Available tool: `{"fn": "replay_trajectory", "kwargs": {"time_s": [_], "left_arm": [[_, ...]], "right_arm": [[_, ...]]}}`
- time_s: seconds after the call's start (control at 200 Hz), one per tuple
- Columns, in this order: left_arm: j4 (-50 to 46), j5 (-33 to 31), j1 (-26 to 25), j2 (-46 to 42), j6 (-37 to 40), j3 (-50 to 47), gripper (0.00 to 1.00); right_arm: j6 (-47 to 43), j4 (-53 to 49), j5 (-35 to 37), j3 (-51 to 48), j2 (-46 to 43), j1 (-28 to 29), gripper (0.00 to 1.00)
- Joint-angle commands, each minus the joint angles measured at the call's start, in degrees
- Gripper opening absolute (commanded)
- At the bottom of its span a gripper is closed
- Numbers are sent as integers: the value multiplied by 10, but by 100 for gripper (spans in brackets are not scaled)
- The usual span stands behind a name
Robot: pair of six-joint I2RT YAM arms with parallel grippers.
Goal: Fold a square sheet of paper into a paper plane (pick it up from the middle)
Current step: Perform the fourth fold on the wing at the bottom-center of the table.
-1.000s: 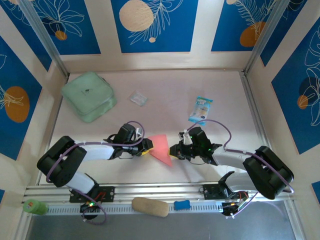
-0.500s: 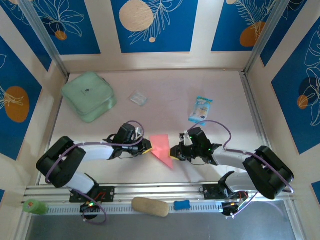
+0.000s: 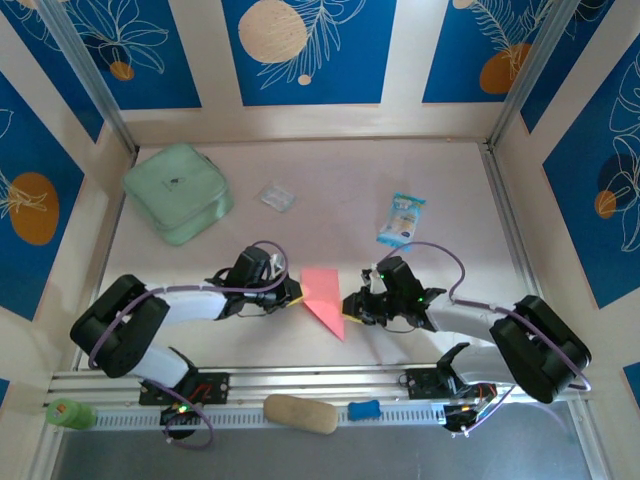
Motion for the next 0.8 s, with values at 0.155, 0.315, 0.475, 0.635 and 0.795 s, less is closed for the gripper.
{"fn": "replay_trajectory", "kwargs": {"time_s": [0.155, 0.315, 0.475, 0.635, 0.795], "left_arm": [[-26, -31, 4, -41, 13, -15, 0], [-34, -47, 4, -61, 14, -28, 0], [-26, -50, 4, -71, 8, -32, 0], [-51, -48, 4, -90, 4, -28, 0], [-96, -56, 4, -115, 12, -20, 0]], "right_arm": [[-23, -87, 41, 17, -34, -1, 36], [-15, -119, 59, 31, -45, 4, 39], [46, -209, 133, 64, -60, 33, 40], [108, -288, 201, 108, -90, 72, 41], [154, -330, 263, 128, -116, 97, 41]]}}
